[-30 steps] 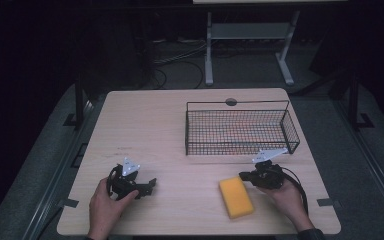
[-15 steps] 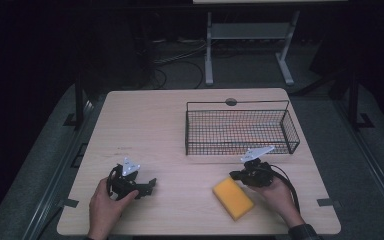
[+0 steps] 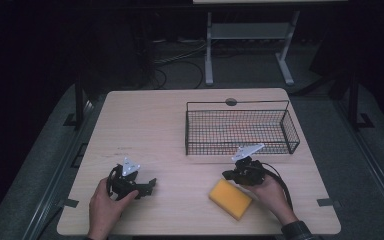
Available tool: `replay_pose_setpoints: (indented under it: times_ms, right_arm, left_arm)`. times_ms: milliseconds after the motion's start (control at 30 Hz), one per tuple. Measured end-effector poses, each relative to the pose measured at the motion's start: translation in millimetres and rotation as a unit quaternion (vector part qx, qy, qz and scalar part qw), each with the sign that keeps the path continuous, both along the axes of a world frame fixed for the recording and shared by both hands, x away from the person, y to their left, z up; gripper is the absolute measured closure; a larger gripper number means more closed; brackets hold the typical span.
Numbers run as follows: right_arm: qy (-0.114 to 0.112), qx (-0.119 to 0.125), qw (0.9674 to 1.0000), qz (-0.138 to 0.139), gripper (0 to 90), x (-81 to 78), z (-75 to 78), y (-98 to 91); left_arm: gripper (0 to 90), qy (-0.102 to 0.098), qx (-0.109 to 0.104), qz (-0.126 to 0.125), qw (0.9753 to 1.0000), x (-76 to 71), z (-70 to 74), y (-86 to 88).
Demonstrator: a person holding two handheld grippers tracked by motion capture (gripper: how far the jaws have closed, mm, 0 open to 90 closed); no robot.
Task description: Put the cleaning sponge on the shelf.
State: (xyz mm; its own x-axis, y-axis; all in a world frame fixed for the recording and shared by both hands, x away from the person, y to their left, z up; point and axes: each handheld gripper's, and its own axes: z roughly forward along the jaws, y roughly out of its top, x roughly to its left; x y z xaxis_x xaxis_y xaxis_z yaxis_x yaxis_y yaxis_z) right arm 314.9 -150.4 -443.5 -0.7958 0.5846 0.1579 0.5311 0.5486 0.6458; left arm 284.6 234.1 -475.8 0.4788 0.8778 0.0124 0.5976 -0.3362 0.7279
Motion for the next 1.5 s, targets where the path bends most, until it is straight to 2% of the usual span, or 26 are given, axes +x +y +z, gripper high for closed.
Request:
replay_pose_setpoints:
  times_ms: [233,300,333,533,967,1167,1300,1500]
  right_arm:
    - [0.007,-0.009,0.9997,-0.020,68.9,-2.7,7.7,-11.4]
    - [0.010,-0.009,0.9996,-0.025,66.9,-3.6,8.9,-13.0]
    - [0.012,-0.014,0.9994,-0.030,61.8,-4.9,11.2,-16.0]
    - [0.024,-0.027,0.9989,-0.031,45.6,-8.6,18.3,-21.5]
    - [0.032,-0.055,0.9972,-0.039,14.0,-25.7,27.6,-15.7]
    - [0.038,-0.059,0.9968,-0.038,10.0,-32.1,27.8,-12.7]
    - [0.045,-0.070,0.9960,-0.031,2.4,-36.3,24.7,-7.4]
    - [0.050,-0.076,0.9956,-0.025,1.2,-41.0,20.9,-0.9]
  left_arm:
    - [13.2,0.000,0.000,0.000,1.0000,0.0,0.1,0.0]
    - [13.2,0.000,0.000,0.000,1.0000,0.0,0.0,0.0]
    - [13.2,0.000,0.000,0.000,1.0000,0.0,0.0,0.0]
    - [13.2,0.000,0.000,0.000,1.0000,-0.4,0.0,-0.1]
    - [13.2,0.000,0.000,0.000,1.0000,-0.4,-0.1,-0.2]
    - [13.2,0.000,0.000,0.000,1.0000,-0.4,0.0,-0.2]
    - [13.2,0.000,-0.001,0.001,1.0000,-0.4,0.0,-0.2]
    - [13.2,0.000,0.000,0.000,1.0000,-0.4,-0.1,-0.1]
